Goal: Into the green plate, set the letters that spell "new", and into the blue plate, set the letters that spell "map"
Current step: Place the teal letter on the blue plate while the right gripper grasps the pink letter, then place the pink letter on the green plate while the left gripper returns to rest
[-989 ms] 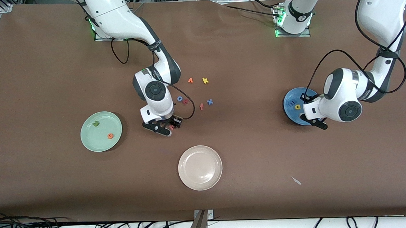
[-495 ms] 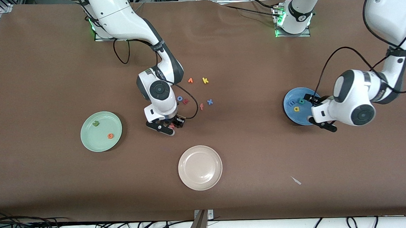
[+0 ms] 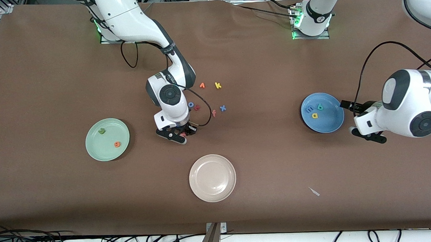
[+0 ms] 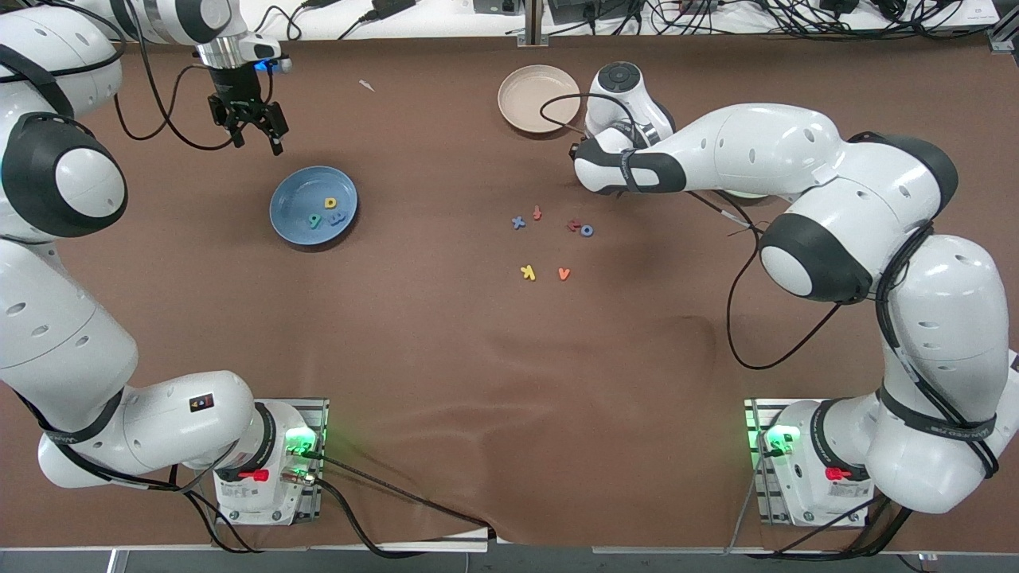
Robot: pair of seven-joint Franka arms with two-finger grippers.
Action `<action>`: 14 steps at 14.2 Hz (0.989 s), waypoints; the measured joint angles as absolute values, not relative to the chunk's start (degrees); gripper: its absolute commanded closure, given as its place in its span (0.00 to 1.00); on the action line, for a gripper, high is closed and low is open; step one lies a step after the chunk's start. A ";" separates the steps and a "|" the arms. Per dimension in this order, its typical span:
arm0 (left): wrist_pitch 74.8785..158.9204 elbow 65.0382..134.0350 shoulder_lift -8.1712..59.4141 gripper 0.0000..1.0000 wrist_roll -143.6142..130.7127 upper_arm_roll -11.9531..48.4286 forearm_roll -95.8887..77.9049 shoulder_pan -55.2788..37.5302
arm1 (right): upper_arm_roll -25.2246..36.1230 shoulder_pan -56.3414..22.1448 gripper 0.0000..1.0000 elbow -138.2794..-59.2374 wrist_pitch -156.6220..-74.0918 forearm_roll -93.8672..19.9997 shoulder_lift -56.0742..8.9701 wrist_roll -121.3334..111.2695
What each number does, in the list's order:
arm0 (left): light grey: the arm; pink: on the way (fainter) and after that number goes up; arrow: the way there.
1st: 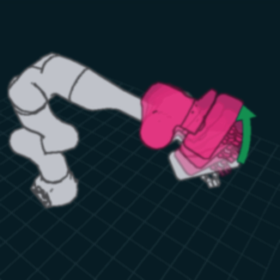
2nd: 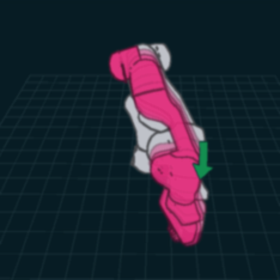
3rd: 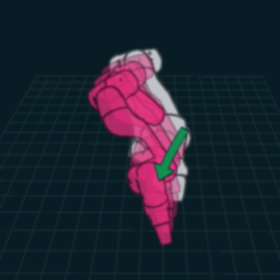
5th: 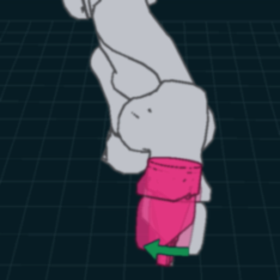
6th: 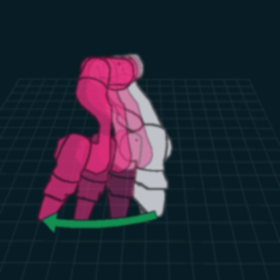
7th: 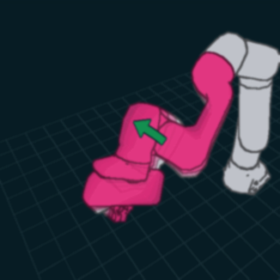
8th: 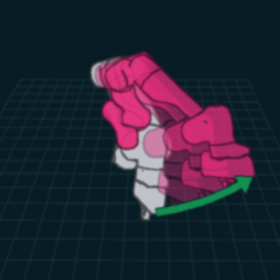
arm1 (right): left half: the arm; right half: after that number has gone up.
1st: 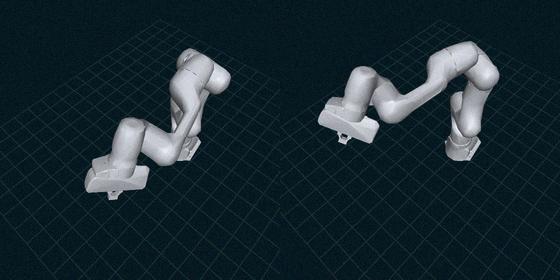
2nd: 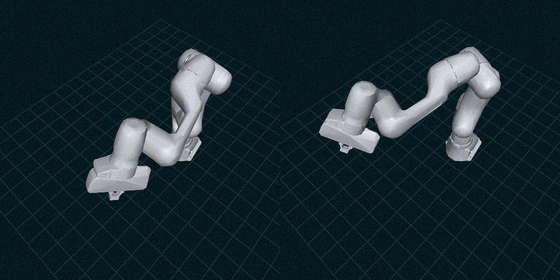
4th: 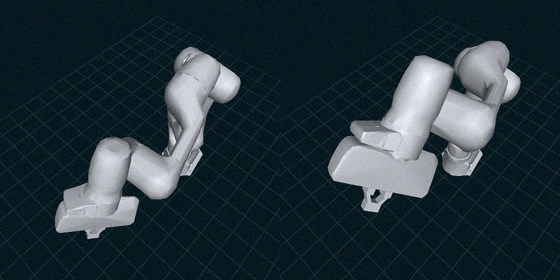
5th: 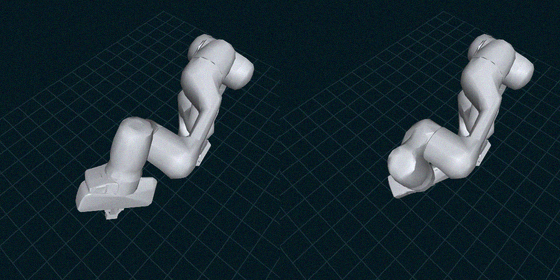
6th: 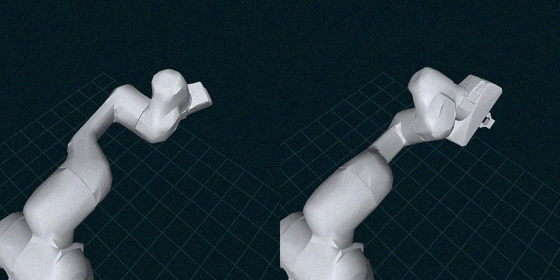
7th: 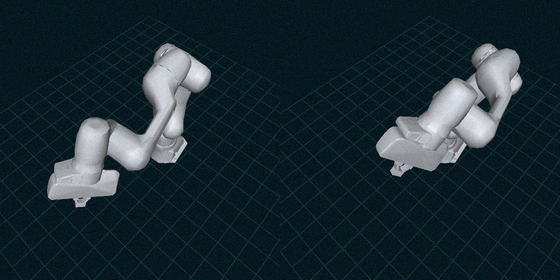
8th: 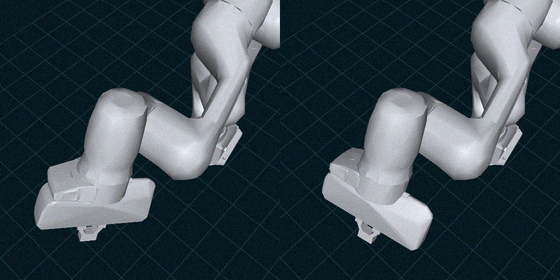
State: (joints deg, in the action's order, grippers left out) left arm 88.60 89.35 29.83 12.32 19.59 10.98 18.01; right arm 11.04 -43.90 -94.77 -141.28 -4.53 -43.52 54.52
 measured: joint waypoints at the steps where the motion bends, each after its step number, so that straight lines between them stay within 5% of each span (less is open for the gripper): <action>1: 88.16 88.66 29.72 0.00 12.14 19.58 10.98 18.43 | 11.10 -43.89 0.84 -94.74 -141.22 -4.53 -43.52 53.89; 7: 92.06 92.30 18.28 0.00 11.02 10.80 5.05 15.47 | 13.82 -43.22 0.84 -93.00 -133.11 -4.54 -41.68 44.46; 14: 92.76 96.67 2.03 0.00 10.78 5.54 1.82 9.60 | 24.96 -41.91 0.83 -93.63 -121.20 -4.65 -35.09 17.82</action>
